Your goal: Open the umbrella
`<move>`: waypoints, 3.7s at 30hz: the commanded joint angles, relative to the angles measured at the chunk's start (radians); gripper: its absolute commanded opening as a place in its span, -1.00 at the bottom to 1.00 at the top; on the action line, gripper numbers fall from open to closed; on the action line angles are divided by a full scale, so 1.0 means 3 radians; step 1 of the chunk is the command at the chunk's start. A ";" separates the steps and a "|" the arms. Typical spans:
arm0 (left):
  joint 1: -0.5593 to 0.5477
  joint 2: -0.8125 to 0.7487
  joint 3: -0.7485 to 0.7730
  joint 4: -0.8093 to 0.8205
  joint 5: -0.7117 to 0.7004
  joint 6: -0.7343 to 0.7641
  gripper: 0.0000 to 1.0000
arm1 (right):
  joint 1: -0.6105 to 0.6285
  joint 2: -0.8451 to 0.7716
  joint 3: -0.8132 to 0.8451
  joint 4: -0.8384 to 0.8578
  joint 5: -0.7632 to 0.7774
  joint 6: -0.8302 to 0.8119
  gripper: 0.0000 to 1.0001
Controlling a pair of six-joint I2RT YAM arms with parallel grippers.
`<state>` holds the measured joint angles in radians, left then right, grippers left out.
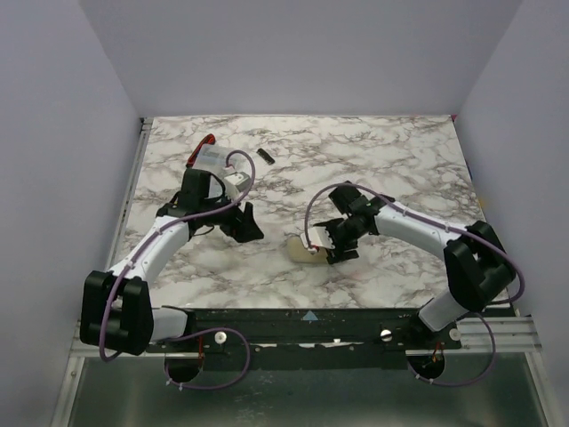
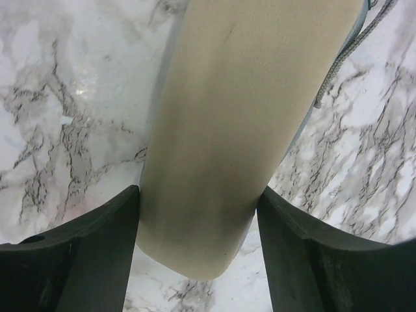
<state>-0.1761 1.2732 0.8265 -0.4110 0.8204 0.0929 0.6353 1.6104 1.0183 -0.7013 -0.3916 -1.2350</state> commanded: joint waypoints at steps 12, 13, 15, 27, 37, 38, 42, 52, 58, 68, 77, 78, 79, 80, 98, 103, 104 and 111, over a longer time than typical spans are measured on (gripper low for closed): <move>-0.1316 -0.0406 -0.0328 -0.0233 0.0220 0.2810 -0.09 | -0.0013 -0.0817 -0.1316 -0.0112 0.0290 -0.1448 -0.04; -0.1406 -0.0431 -0.0394 -0.0294 0.0132 0.3088 -0.10 | -0.0014 -0.0817 -0.1310 -0.0129 0.0278 -0.1423 -0.05; -0.1611 -0.0390 -0.0420 -0.0399 -0.0052 0.3356 -0.10 | -0.0015 -0.0802 -0.1279 -0.0157 0.0246 -0.1377 -0.06; -0.2248 0.0140 -0.0247 -0.0091 -0.0922 0.3016 -0.13 | -0.0014 -0.0950 -0.1381 -0.0177 0.0149 -0.1325 -0.10; -0.2348 0.0328 -0.0158 0.0289 -0.0929 0.2911 -0.13 | -0.0016 -0.1252 -0.1580 -0.0375 0.0201 -0.1359 -0.17; -0.2360 0.0338 -0.0153 0.0311 -0.0870 0.2910 -0.12 | -0.0016 -0.1280 -0.1588 -0.0415 0.0202 -0.1338 -0.17; -0.2409 0.0485 -0.0089 0.0475 -0.0857 0.2790 -0.12 | -0.0016 -0.1451 -0.1649 -0.0468 0.0163 -0.1306 -0.17; -0.2426 0.0724 -0.0020 0.0833 -0.0876 0.2682 -0.10 | -0.0016 -0.1553 -0.1679 -0.0390 0.0109 -0.1200 -0.17; -0.2461 0.0842 -0.0014 0.0814 -0.0796 0.2793 -0.21 | -0.0014 -0.1522 -0.1662 -0.0359 0.0083 -0.1140 -0.17; -0.2466 0.0775 -0.0187 0.0871 -0.0857 0.2826 -0.83 | -0.0015 -0.1537 -0.1668 -0.0309 0.0054 -0.1019 -0.18; -0.2466 0.0542 -0.0355 0.0772 -0.0885 0.2735 -1.00 | -0.0015 -0.1495 -0.1634 -0.0224 0.0039 -0.0691 -0.28; -0.2466 0.0514 -0.0375 0.0714 -0.0864 0.2765 -1.00 | -0.0013 -0.1492 -0.1643 -0.0224 0.0056 -0.0679 -0.29; -0.2466 0.0486 -0.0402 0.0680 -0.0814 0.2800 -1.00 | -0.0016 -0.1489 -0.1652 -0.0198 0.0069 -0.0635 -0.30; -0.2473 0.0445 -0.0436 0.0674 -0.0790 0.2812 -1.00 | -0.0016 -0.1479 -0.1652 -0.0180 0.0082 -0.0596 -0.31; -0.2283 0.0625 -0.0284 0.1024 -0.0680 0.0990 -1.00 | -0.0151 -0.1301 -0.1484 0.0078 0.0068 0.0966 -0.47; -0.2058 0.0714 -0.0273 0.1174 -0.0516 0.0484 -1.00 | -0.0248 -0.1386 -0.1553 0.0120 0.0142 0.1210 -0.57; -0.2003 0.0755 -0.0249 0.1204 -0.0479 0.0377 -1.00 | -0.0272 -0.1382 -0.1549 0.0176 0.0165 0.1319 -0.63; -0.1800 0.1138 -0.0021 0.1352 -0.0243 -0.0294 -1.00 | -0.0313 -0.1140 -0.1340 0.0480 0.0341 0.2256 -0.99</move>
<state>-0.7292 1.5677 0.7719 -0.0219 0.6178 0.1749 0.5640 1.1965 0.6205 -0.5152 -0.4301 -0.8116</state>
